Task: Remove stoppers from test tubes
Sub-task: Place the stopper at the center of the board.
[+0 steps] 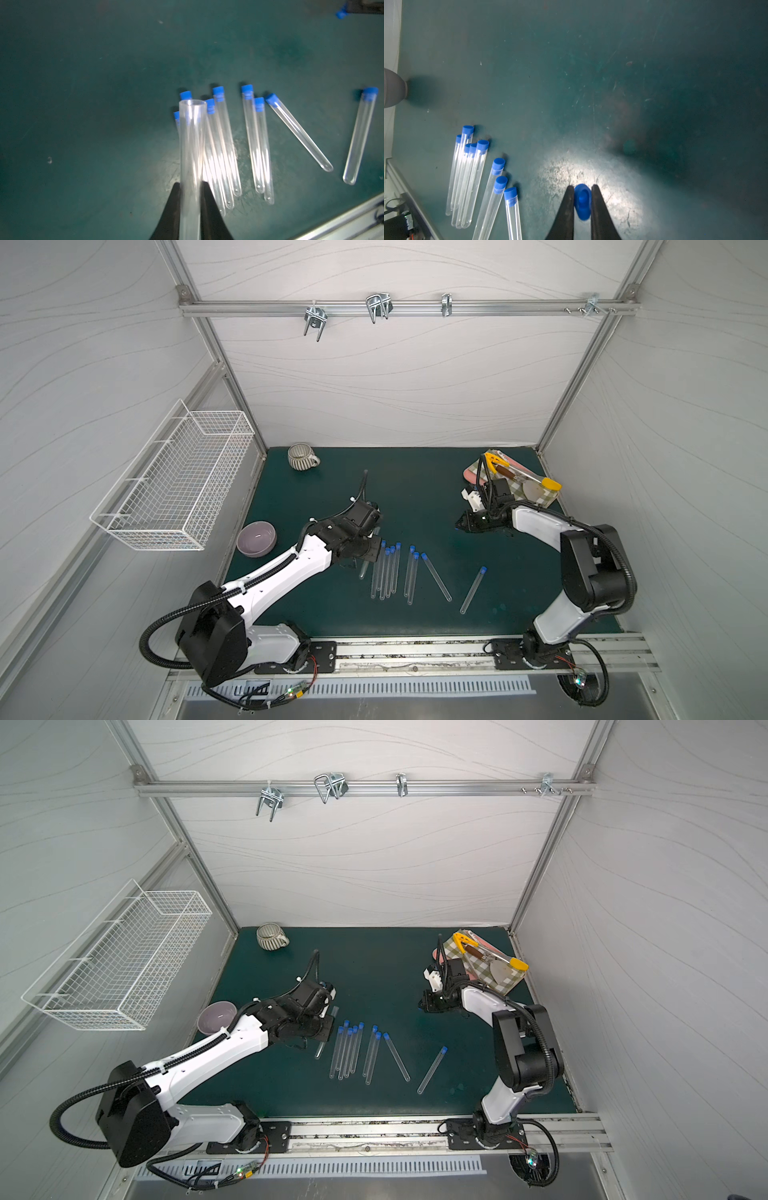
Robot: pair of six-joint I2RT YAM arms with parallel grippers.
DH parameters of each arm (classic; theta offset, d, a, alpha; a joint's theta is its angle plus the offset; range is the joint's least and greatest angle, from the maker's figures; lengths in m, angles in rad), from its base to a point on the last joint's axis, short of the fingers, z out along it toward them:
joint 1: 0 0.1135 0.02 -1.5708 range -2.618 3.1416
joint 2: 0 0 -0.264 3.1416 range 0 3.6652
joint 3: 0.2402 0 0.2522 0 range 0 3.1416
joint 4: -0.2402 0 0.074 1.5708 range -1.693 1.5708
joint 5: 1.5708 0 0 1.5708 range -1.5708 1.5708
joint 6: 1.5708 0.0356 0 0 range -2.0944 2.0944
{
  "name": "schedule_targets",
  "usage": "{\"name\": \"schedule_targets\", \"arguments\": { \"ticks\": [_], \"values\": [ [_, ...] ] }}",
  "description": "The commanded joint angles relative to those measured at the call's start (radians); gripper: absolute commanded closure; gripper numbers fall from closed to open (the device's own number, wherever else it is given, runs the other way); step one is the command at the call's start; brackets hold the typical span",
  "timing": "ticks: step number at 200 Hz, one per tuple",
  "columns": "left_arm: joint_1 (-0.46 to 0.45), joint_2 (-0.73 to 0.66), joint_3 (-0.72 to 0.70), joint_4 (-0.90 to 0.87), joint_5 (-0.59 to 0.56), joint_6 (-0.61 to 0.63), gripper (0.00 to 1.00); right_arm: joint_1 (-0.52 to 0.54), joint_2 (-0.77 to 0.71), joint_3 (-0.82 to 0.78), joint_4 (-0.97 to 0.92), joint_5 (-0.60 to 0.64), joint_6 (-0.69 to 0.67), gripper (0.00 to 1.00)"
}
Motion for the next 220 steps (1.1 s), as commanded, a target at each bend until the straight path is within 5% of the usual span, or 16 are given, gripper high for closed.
{"name": "schedule_targets", "arguments": {
  "ticks": [1,136,188,220],
  "values": [
    [0.035,0.005,0.002,0.003,0.011,-0.043,1.0,-0.002,0.032,0.021,-0.063,0.018,-0.032,0.94],
    [0.063,0.097,-0.03,0.092,-0.023,-0.107,1.0,-0.002,0.15,0.112,-0.154,0.025,-0.036,0.73],
    [0.069,0.13,-0.03,0.098,-0.028,-0.11,1.0,0.002,0.113,0.089,-0.132,0.048,-0.032,0.68],
    [0.104,0.143,-0.005,0.067,-0.036,-0.093,1.0,0.027,0.056,0.066,-0.119,0.103,-0.032,0.56]
  ]
}}
